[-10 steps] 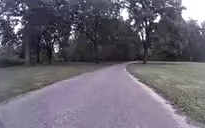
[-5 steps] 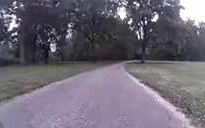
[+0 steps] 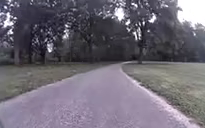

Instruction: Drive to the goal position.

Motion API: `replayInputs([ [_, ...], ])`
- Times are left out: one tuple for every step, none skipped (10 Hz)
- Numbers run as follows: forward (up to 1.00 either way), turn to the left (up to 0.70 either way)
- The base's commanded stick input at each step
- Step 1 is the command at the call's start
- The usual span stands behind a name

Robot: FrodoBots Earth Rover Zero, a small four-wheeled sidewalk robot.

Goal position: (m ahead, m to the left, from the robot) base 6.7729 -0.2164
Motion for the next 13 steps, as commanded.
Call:
replayInputs([
  [0.7,0.0],
  [0.7,0.0],
  [0.7,0.0],
  [0.7,0.0],
  [0.7,0.0],
  [0.7,0.0],
  [0.7,0.0],
  [0.7,0.0],
  [0.7,0.0],
  [0.7,-0.02],
  [0.7,-0.14],
  [0.7,-0.14],
  [0.7,0.0],
])
